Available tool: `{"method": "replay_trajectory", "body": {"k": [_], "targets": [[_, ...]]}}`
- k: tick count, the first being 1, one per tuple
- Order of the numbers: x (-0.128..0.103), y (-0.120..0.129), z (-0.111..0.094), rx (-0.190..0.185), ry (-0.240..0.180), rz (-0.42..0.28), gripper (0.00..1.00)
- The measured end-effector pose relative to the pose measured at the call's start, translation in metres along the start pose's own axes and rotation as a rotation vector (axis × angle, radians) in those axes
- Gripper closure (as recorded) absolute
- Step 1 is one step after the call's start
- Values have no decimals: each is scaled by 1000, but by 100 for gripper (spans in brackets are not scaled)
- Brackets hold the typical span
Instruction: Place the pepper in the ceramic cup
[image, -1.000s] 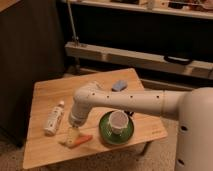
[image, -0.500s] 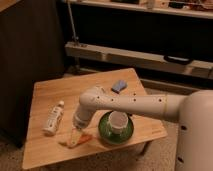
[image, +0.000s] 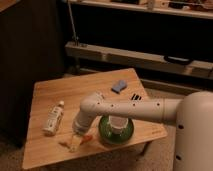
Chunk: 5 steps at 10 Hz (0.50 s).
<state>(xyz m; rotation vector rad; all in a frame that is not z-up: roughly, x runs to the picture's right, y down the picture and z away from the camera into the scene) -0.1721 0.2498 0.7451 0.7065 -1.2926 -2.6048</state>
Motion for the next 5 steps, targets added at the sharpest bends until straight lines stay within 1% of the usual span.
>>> {"method": "replay_trajectory", "body": {"k": [1, 3, 5], "targets": [[1, -2, 4, -9, -2, -7, 20], [5, -3, 14, -40, 3, 2, 20], [7, -3, 22, -47, 12, 10, 22]]}}
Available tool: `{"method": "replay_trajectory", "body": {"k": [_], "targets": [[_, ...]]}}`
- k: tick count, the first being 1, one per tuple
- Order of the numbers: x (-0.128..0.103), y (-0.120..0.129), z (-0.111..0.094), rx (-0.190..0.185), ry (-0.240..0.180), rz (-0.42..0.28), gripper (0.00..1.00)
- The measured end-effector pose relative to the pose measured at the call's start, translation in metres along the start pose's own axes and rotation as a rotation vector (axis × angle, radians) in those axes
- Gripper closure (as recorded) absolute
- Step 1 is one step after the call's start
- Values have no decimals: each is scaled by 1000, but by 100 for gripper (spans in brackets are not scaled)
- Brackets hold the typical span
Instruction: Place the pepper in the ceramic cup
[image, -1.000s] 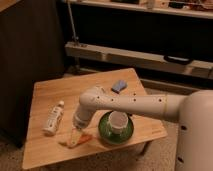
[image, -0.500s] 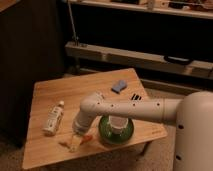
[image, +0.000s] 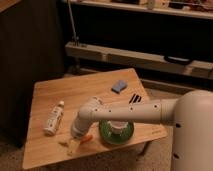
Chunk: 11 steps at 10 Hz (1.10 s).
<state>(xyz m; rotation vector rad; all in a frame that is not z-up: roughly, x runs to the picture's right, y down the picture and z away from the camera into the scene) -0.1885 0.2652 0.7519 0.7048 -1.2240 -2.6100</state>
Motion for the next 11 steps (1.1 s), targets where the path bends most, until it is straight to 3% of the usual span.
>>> {"method": "replay_trajectory", "body": {"k": [3, 4, 6, 7, 10, 11], "targets": [[1, -1, 7, 19, 9, 7, 49], [1, -1, 10, 35, 6, -1, 63], [-1, -3, 11, 52, 0, -8, 81], [-5, -5, 10, 61, -15, -11, 95], [-13, -10, 3, 70, -52, -8, 100], [-8, -9, -6, 61, -35, 2, 100]]}}
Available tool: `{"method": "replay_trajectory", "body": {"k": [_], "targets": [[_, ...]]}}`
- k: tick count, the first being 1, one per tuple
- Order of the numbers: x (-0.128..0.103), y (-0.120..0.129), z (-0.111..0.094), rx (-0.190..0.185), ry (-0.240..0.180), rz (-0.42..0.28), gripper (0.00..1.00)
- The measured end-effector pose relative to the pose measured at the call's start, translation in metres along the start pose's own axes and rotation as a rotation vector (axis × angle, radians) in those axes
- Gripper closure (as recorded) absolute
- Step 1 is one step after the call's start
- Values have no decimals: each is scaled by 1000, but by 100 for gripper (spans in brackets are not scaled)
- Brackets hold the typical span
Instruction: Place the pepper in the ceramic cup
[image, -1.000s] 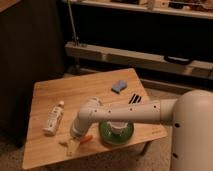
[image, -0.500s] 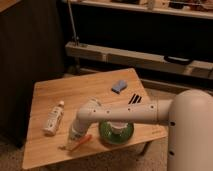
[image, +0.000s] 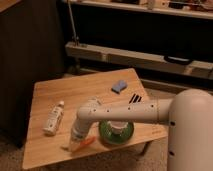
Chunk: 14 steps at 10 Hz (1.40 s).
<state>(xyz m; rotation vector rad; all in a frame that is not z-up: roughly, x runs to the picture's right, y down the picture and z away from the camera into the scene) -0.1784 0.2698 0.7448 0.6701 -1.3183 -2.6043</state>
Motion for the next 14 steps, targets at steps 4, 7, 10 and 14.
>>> {"method": "replay_trajectory", "body": {"k": [4, 7, 10, 14], "targets": [[36, 10, -86, -65, 145, 12, 100], [56, 35, -168, -123, 279, 54, 100], [58, 73, -256, -222, 419, 120, 100], [-11, 80, -336, -332, 668, 299, 100]]}}
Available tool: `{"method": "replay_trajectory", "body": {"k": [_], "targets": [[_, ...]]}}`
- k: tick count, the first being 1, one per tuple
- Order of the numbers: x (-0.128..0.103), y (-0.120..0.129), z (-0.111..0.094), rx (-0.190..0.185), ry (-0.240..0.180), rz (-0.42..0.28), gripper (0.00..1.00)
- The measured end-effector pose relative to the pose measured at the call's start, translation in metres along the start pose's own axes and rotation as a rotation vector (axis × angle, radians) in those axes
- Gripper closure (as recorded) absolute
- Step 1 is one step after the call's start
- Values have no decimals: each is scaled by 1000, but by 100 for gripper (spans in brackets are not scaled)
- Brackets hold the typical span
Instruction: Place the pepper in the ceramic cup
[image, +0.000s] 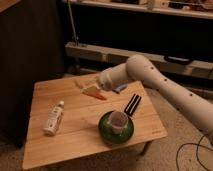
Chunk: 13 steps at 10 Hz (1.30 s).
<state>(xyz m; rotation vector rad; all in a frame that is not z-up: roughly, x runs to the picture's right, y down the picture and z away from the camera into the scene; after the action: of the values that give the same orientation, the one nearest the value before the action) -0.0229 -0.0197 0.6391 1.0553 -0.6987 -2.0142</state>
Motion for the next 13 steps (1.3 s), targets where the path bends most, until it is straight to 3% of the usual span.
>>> {"method": "replay_trajectory", "body": {"k": [1, 3, 4, 5, 6, 9, 10, 12, 13], "targets": [[-12, 8, -26, -30, 65, 57, 100], [-30, 17, -60, -62, 181, 150, 100], [-40, 21, -75, -71, 292, 229, 100], [-44, 22, -82, -72, 365, 278, 100], [-44, 21, -84, -68, 387, 291, 100], [-43, -2, -62, -44, 317, 269, 100], [-48, -6, -56, -46, 290, 266, 95], [-63, -10, -48, -47, 259, 269, 78], [-77, -13, -49, -55, 255, 260, 63]]}}
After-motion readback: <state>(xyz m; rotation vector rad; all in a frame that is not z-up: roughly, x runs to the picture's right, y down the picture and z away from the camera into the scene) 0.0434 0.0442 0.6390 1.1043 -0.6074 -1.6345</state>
